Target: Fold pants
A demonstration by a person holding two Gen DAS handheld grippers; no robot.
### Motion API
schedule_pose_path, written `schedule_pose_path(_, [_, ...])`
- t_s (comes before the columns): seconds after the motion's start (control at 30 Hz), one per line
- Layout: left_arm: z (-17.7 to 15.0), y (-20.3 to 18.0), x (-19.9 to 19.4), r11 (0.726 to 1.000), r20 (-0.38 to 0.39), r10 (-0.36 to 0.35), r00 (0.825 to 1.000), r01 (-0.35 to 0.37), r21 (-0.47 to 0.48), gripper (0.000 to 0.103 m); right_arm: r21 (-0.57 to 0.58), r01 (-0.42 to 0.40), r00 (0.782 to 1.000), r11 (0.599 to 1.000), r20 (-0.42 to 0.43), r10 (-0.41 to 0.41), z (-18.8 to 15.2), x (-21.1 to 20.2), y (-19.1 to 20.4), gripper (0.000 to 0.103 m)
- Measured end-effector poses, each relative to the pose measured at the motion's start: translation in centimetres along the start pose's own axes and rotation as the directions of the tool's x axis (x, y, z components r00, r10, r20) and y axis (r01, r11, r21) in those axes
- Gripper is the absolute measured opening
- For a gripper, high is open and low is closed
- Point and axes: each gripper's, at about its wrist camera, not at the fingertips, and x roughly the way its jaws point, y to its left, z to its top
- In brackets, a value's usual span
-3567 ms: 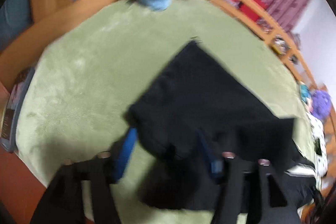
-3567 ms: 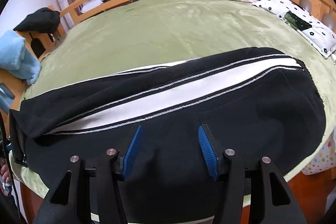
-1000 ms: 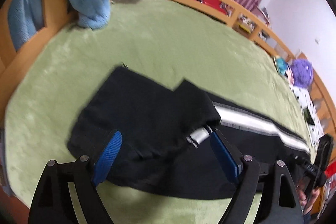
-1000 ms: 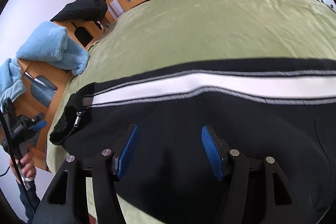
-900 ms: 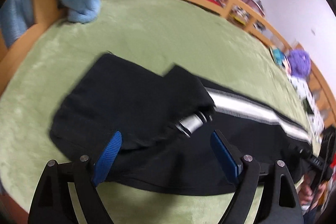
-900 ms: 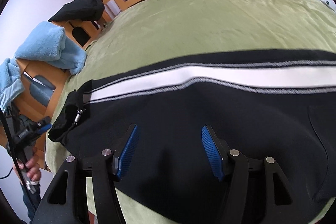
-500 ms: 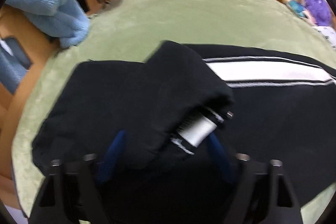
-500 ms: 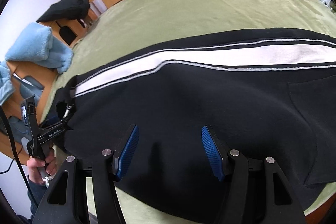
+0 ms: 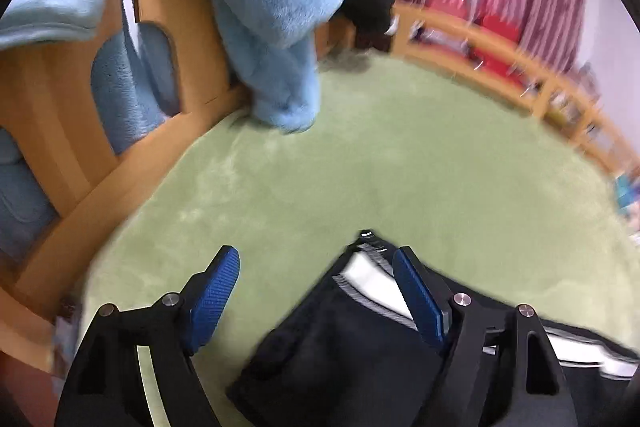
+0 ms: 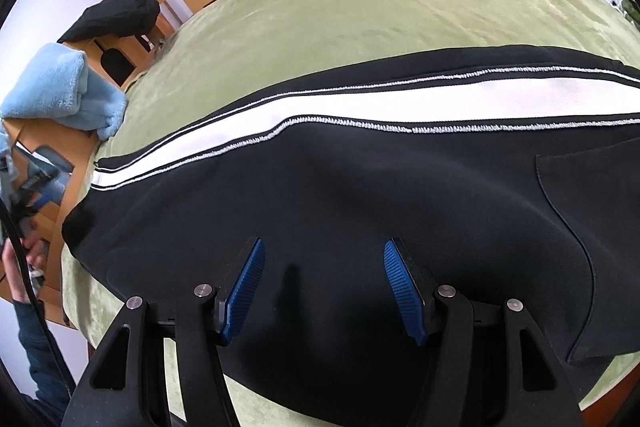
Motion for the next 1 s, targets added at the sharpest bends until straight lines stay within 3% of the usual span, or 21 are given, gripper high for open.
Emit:
schedule_pose_path(0.13, [-2.4,0.1,-1.4,0.984,-0.082,-0.178,0.981,0.180,0.008,0.078,0.009,0.004,1.000,1.000,-0.005,-0.004,-0.6,-0.4,-0.3,0.061])
schedule_pose_path(0.23, [-6.1,-0.1,-2.5,0.967,-0.145,-0.251,0.957,0.255,0.007,0.078,0.022,0.006,1.000,1.000,-0.006,-0.006,-1.2,-1.0,-0.8,0.061])
schedule_pose_path(0.4, [-11.8,2.3,-2.6,0.961,-0.175,-0.278,0.944,0.272,-0.059,0.076,0.043,0.026,1.000,0.999,0.003,-0.026,-2.3,-2.0,-1.6,0.061])
schedule_pose_path(0.5, [-12.7,3.9,-2.0,0.955,-0.142,-0.286,0.948,0.269,-0.127,0.075,0.063,0.027,1.000,0.998,0.006,-0.027,-3.0,-2.4,-1.9,0.061])
schedule_pose_path(0.67, [-11.5,5.0,-0.5,0.938,-0.092,-0.305,0.948,0.282,-0.203,0.075,0.043,0.074,0.997,0.996,0.009,-0.075,-3.7,-3.4,-1.4,0.061])
schedule_pose_path(0.7, [-11.2,5.0,0.4,0.932,-0.100,-0.312,0.945,0.284,-0.224,0.072,0.040,0.086,0.996,0.995,0.011,-0.087,-3.8,-3.6,-1.3,0.061])
schedule_pose_path(0.77, [-11.2,5.0,2.5,0.938,-0.149,-0.264,0.953,0.218,-0.268,0.063,0.046,0.108,0.994,0.993,0.013,-0.108,-4.3,-3.9,-1.2,0.061])
schedule_pose_path(0.83, [-11.4,5.0,3.5,0.937,-0.152,-0.254,0.955,0.203,-0.286,0.039,0.060,0.117,0.993,0.991,0.012,-0.118,-4.6,-4.1,-1.1,0.061])
schedule_pose_path(0.87, [-11.5,5.2,3.6,0.940,-0.158,-0.251,0.955,0.201,-0.276,0.015,0.067,0.118,0.993,0.991,0.012,-0.119,-4.8,-4.2,-1.1,0.061])
schedule_pose_path(0.9, [-11.4,5.5,3.4,0.935,-0.157,-0.271,0.950,0.221,-0.276,0.006,0.072,0.119,0.993,0.990,0.013,-0.120,-4.9,-4.3,-1.1,0.061])
schedule_pose_path(1.0, [-10.6,8.3,0.7,0.871,-0.060,-0.372,0.926,0.326,-0.366,0.006,0.074,0.127,0.992,0.989,0.012,-0.128,-5.3,-4.3,-1.1,0.061])
